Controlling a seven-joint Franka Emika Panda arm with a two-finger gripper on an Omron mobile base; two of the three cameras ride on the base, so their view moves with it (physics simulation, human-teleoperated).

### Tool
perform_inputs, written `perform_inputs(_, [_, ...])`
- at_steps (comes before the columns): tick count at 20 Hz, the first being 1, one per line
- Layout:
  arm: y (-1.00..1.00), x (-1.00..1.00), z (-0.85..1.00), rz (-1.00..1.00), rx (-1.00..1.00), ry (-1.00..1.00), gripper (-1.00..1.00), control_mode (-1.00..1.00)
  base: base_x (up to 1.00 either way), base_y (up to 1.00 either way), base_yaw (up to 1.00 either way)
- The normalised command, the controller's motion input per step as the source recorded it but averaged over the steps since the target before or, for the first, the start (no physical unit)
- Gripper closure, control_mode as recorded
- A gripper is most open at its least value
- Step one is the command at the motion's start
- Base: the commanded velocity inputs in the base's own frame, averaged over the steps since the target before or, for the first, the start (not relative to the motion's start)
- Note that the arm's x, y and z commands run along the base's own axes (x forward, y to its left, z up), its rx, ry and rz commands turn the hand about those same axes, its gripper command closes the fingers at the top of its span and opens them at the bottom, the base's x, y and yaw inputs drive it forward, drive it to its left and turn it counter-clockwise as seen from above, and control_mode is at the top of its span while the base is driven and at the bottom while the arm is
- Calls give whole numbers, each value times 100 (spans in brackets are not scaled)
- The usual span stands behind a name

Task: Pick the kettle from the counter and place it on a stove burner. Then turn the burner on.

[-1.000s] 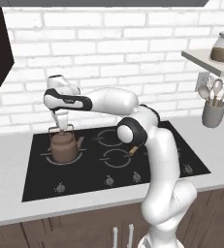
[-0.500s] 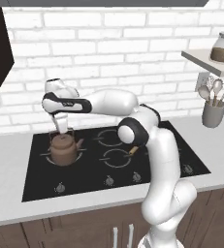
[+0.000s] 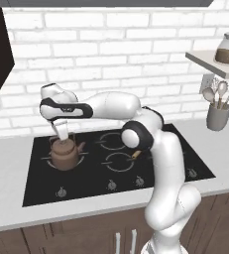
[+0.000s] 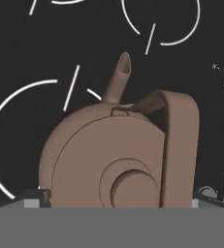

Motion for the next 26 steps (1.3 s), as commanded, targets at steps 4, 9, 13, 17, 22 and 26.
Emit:
perform_inputs(4, [0, -39, 0, 3, 0, -4, -100, -100, 0, 0, 0])
perform_inputs(9, [0, -12, 0, 2, 0, -11, -100, -100, 0, 0, 0])
perform_inputs(13, [-2, -19, 50, 1, 2, -20, -100, -100, 0, 0, 0])
perform_inputs(17, [-4, -50, 98, 3, 6, -33, -100, -100, 0, 0, 0])
perform_inputs(22, [-3, -96, 37, 22, -1, -8, -100, -100, 0, 0, 0])
perform_inputs(26, [0, -84, -18, 49, -9, 24, -100, -100, 0, 0, 0])
